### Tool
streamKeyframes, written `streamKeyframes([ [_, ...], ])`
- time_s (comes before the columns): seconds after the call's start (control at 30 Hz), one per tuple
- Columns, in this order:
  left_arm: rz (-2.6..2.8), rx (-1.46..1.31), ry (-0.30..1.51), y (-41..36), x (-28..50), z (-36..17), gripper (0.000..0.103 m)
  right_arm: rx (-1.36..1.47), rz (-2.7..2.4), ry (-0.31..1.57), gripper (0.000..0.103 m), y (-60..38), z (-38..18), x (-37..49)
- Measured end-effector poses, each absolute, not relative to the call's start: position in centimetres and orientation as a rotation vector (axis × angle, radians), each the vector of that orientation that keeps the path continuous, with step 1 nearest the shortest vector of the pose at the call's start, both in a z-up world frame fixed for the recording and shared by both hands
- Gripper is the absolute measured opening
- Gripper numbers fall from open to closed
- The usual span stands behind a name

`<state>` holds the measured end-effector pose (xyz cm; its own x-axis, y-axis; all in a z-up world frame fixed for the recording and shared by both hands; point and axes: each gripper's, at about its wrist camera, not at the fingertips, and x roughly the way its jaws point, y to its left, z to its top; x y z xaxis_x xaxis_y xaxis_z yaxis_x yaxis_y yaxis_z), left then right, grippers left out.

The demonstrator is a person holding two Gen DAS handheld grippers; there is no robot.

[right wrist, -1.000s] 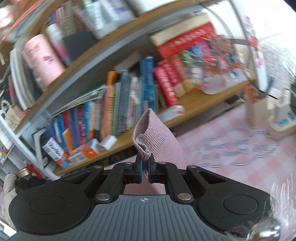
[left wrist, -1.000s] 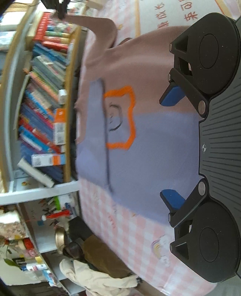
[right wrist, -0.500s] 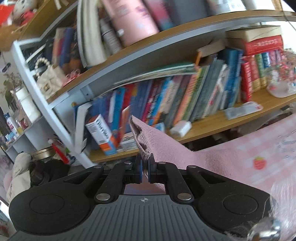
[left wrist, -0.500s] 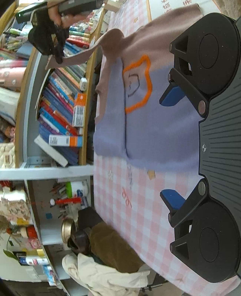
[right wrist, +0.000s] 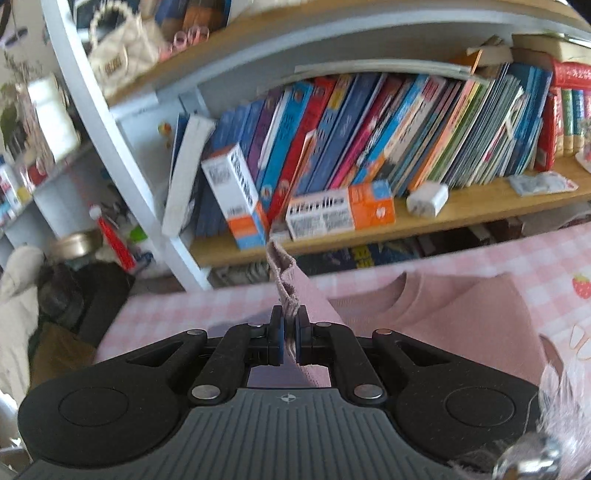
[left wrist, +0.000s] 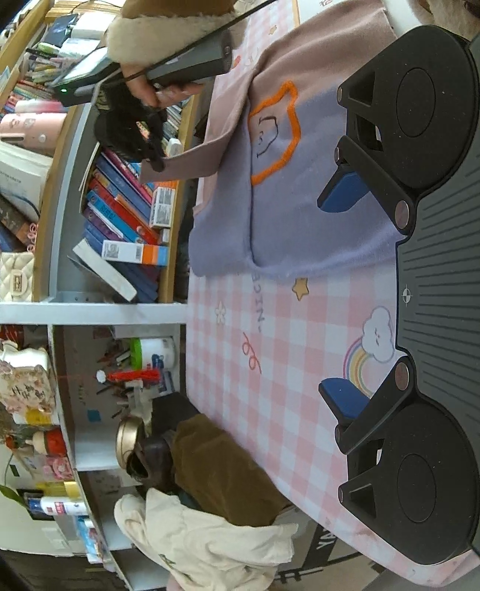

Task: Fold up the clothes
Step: 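Lay the pink sleeve on the sweater body and open the right tool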

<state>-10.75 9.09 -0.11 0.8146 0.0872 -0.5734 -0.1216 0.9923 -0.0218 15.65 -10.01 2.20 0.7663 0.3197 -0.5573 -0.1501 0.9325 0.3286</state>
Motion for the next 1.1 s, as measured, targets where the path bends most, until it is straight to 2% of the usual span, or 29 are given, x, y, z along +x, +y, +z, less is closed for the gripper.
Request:
streamKeyframes([
  [0.13, 0.114, -0.068, 0.609, 9.7, -10.8, -0.3, 0.098, 0.248, 0.246, 0.689, 0.007, -9.3, 1.0, 15.8],
  [0.2, 0.11, -0.071, 0.607, 9.9, -10.7, -0.3, 0.098, 0.244, 0.237, 0.701, 0.013, -9.1, 0.6, 15.7],
  [0.27, 0.103, -0.07, 0.604, 9.8, -10.6, -0.2, 0.098, 0.24, 0.241, 0.702, 0.044, -9.1, 0.7, 15.4],
  [0.63, 0.045, -0.066, 0.62, 7.5, -8.8, -0.3, 0.098, 0.211, 0.245, 0.741, 0.045, -13.9, 0.9, 9.1],
  [1.1, 0.041, -0.009, 0.692, 0.9, -9.0, 0.1, 0.098, 0.111, 0.104, 0.788, 0.049, -25.4, -1.0, -4.7],
])
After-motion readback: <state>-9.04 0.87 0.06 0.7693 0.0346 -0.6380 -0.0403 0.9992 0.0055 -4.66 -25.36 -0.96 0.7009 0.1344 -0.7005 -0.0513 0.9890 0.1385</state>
